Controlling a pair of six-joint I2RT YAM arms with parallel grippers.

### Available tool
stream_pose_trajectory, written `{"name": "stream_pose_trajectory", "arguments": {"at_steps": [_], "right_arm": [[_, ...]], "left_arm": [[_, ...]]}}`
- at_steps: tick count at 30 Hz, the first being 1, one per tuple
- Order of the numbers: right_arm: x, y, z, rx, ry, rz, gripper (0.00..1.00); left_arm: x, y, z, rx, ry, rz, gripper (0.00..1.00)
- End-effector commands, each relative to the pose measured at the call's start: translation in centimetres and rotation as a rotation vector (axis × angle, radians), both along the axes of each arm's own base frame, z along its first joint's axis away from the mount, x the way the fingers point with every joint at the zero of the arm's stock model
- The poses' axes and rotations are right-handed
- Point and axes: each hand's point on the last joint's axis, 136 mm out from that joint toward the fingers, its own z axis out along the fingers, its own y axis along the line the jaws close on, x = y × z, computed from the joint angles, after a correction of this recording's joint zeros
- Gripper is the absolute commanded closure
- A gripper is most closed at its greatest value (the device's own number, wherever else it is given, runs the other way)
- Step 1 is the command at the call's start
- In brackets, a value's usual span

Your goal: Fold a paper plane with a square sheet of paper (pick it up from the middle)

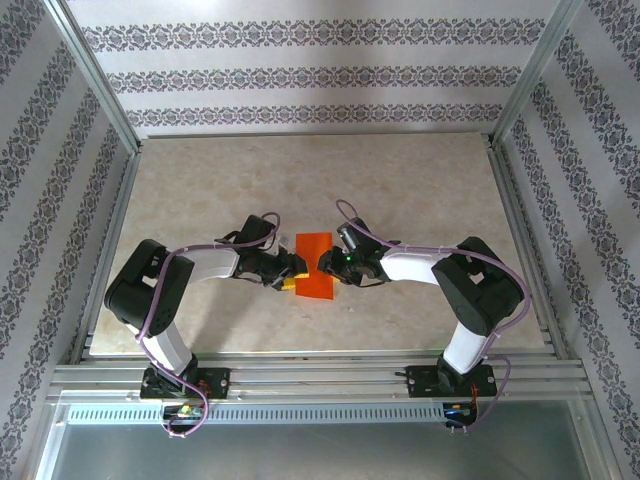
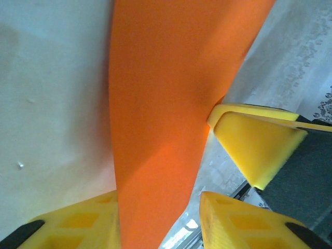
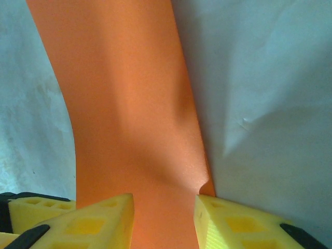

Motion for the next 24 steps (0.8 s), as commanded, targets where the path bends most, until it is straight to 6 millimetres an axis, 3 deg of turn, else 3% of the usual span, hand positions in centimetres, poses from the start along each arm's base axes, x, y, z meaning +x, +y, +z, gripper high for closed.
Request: {"name": "stream_pose_trajectory", "arguments": {"at_steps": [1, 12, 17, 24], "right_arm": [[-1.4, -1.7, -2.7, -0.066, 0.075, -0.010, 0.61], [-1.0, -1.6, -1.8, -0.067, 0.016, 0.034, 0.63], [0.6, -0.7, 1.8, -0.046, -0.149, 0.131, 0.61], [0.8, -1.2, 6.6, -0.149, -0.508, 0.340, 0.39]], "left_arm": [[0.3, -0.5, 0.8, -0.003, -0.039, -0.035, 0.62], [0.3, 0.8, -0.7, 0.068, 0.010, 0.025, 0.79], [0.7, 1.1, -0.6, 0.073, 0.030, 0.089, 0.86], [1.5, 0.9, 0.1, 0.041, 0.053, 0.190, 0.94]]}}
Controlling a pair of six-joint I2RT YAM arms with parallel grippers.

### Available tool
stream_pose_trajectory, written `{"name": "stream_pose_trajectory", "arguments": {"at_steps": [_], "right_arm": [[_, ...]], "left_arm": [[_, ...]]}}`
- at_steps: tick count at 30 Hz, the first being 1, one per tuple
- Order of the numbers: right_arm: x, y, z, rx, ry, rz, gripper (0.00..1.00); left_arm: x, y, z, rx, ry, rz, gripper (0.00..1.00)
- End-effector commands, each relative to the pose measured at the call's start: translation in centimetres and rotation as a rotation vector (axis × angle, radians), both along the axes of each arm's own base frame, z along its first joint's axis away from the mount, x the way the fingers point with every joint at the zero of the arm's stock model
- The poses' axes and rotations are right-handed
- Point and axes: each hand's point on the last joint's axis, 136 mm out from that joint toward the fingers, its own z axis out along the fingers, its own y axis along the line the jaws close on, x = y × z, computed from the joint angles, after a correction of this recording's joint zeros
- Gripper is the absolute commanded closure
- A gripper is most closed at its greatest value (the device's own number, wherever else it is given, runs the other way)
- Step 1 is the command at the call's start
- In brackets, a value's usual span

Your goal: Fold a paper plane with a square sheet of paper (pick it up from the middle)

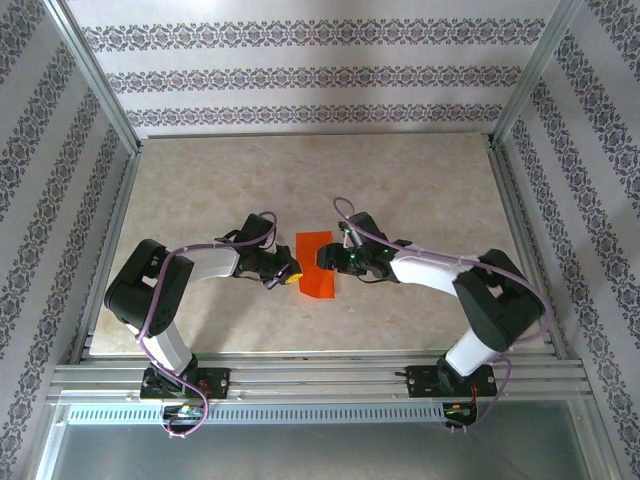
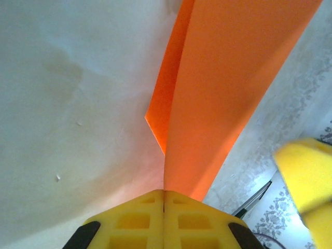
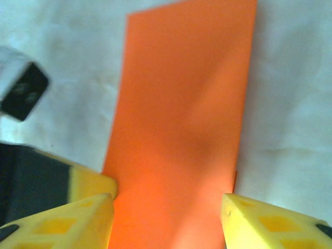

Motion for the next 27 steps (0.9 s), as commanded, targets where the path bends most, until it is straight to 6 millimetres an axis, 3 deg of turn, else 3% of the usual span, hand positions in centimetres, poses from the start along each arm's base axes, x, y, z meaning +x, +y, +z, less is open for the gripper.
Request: {"name": "stream_pose_trajectory", "arguments": {"at_steps": [1, 6, 12, 19, 27], "right_arm": [[-0.3, -0.6, 1.9, -0.124, -0.249, 0.155, 0.39], [-2.9, 0.7, 3.0, -0.265, -0.487, 0.370, 0.37], [-5.1, 2.8, 1.5, -0.377, -0.608, 0.527, 0.37], [-5.8, 4.7, -0.6, -0.459, -0.658, 0.608, 0.37], [-5.1, 5.6, -1.9, -0.494, -0.674, 0.609, 0.38]], "left_arm": [[0.6, 0.2, 0.9, -0.007, -0.001, 0.072, 0.94], [0.6, 0.2, 1.2, 0.003, 0.009, 0.078, 0.94], [0.8, -0.1, 1.7, -0.001, 0.006, 0.071, 0.94], [0.8, -0.2, 1.7, -0.004, 0.013, 0.073, 0.95], [0.8, -0.3, 1.7, -0.012, 0.015, 0.072, 0.94]]}}
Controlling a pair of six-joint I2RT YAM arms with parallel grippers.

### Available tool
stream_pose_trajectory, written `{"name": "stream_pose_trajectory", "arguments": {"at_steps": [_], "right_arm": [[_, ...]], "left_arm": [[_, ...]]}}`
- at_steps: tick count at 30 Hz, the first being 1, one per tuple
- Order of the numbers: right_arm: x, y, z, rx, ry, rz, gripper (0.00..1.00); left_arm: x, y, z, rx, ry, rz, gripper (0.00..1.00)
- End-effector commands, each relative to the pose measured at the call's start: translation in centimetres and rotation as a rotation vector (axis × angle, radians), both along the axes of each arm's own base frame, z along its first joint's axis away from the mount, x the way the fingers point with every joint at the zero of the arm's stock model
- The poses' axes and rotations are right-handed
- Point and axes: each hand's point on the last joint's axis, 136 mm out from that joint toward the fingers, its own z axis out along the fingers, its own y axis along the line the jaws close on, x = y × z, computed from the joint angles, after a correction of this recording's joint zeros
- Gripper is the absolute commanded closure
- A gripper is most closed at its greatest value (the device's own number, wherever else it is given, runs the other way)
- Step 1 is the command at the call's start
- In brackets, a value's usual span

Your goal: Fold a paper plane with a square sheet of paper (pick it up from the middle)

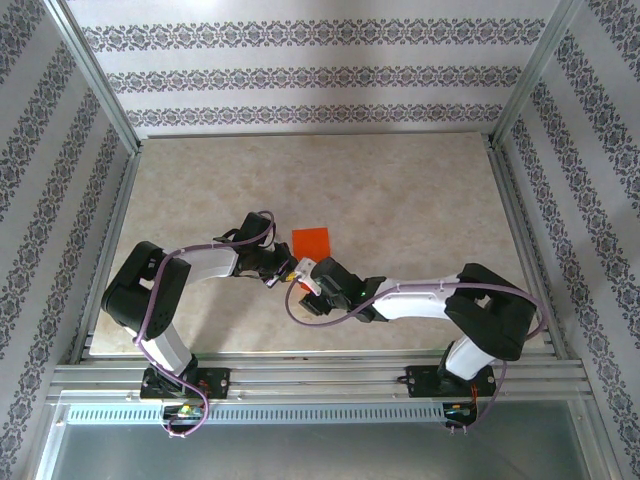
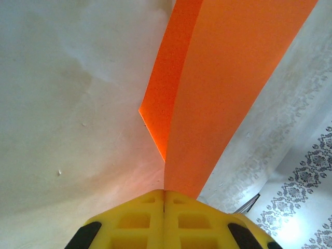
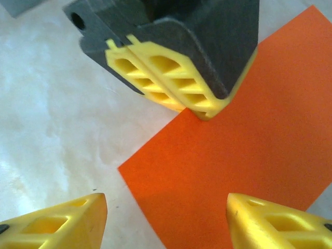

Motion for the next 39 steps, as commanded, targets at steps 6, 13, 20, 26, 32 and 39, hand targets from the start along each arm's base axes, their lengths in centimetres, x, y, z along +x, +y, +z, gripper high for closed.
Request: {"name": "stream_pose_trajectory", "arguments": {"at_steps": [6, 13, 20, 26, 32, 39], "right_arm": [[2.0, 1.3, 1.0, 0.017, -0.082, -0.029, 0.52], [1.4, 1.0, 0.6, 0.018, -0.063, -0.017, 0.68], [1.1, 1.0, 0.7, 0.034, -0.045, -0.014, 0.81], [0.4, 1.2, 0.5, 0.073, 0.032, 0.002, 0.85], [0.0, 1.5, 0.8, 0.176, 0.186, -0.004, 0.87], [-0.5, 2.2, 1.3, 0.300, 0.331, -0.010, 0.87]], "left_arm": [[0.2, -0.5, 1.0, -0.011, -0.004, 0.006, 0.94], [0.2, -0.2, 0.8, 0.013, -0.008, 0.001, 0.94], [0.3, 0.1, 0.9, 0.030, -0.016, -0.001, 0.92], [0.2, 2.3, 0.7, 0.128, -0.031, -0.003, 0.75], [1.8, 5.6, 3.0, 0.213, -0.151, -0.001, 0.68], [5.0, 2.2, 6.6, 0.049, -0.324, -0.062, 0.66]]}}
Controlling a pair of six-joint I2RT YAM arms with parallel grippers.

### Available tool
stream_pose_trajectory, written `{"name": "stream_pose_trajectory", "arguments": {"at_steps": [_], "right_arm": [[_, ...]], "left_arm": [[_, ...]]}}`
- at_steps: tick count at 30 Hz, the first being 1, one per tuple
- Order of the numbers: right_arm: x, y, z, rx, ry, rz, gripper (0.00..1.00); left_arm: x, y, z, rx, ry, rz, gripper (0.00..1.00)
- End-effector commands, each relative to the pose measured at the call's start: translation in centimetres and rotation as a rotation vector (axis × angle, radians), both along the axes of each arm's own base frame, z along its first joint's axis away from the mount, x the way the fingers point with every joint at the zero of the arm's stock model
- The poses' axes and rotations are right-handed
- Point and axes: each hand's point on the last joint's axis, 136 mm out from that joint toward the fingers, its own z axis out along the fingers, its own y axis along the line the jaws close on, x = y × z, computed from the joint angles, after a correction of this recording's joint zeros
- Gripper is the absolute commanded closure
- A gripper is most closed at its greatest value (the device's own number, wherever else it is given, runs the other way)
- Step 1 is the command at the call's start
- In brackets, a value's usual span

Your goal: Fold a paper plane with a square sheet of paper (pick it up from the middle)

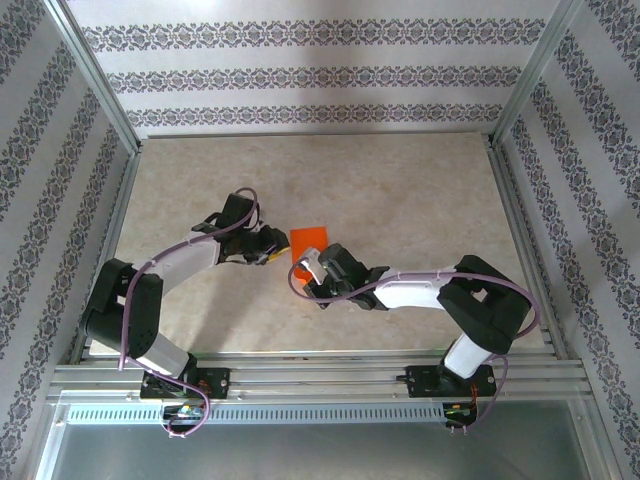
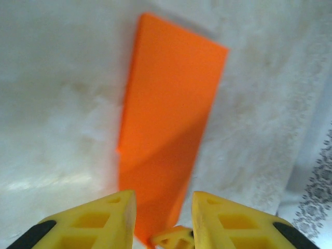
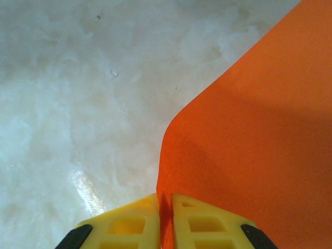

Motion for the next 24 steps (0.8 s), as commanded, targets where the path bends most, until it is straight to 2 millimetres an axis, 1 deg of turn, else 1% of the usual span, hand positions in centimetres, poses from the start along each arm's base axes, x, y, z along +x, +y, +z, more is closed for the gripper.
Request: {"name": "stream_pose_trajectory", "arguments": {"at_steps": [1, 6, 10, 12, 15, 17, 24], "right_arm": [[-0.8, 1.3, 1.3, 0.109, 0.087, 0.018, 0.87], [-0.8, 1.4, 1.4, 0.147, 0.128, 0.014, 0.86], [-0.9, 1.4, 1.3, 0.163, 0.152, 0.014, 0.86], [-0.9, 1.4, 1.2, 0.166, 0.162, 0.013, 0.86], [-0.7, 1.3, 1.0, 0.167, 0.171, 0.007, 0.86], [-0.6, 1.2, 0.8, 0.164, 0.177, 0.003, 0.86], [-0.1, 0.7, 0.4, 0.161, 0.198, -0.027, 0.86]], "left_arm": [[1.5, -2.2, 0.7, -0.074, -0.065, -0.077, 0.67], [2.5, -4.4, -1.7, -0.050, -0.025, -0.139, 0.73], [3.4, -5.3, -2.9, -0.022, -0.014, -0.172, 0.77], [3.5, -5.6, -3.5, -0.010, -0.003, -0.186, 0.79], [3.1, -5.6, -5.0, 0.025, 0.039, -0.205, 0.81], [2.8, -5.2, -5.9, 0.056, 0.071, -0.209, 0.83], [2.3, -4.3, -7.9, 0.136, 0.141, -0.209, 0.86]]}}
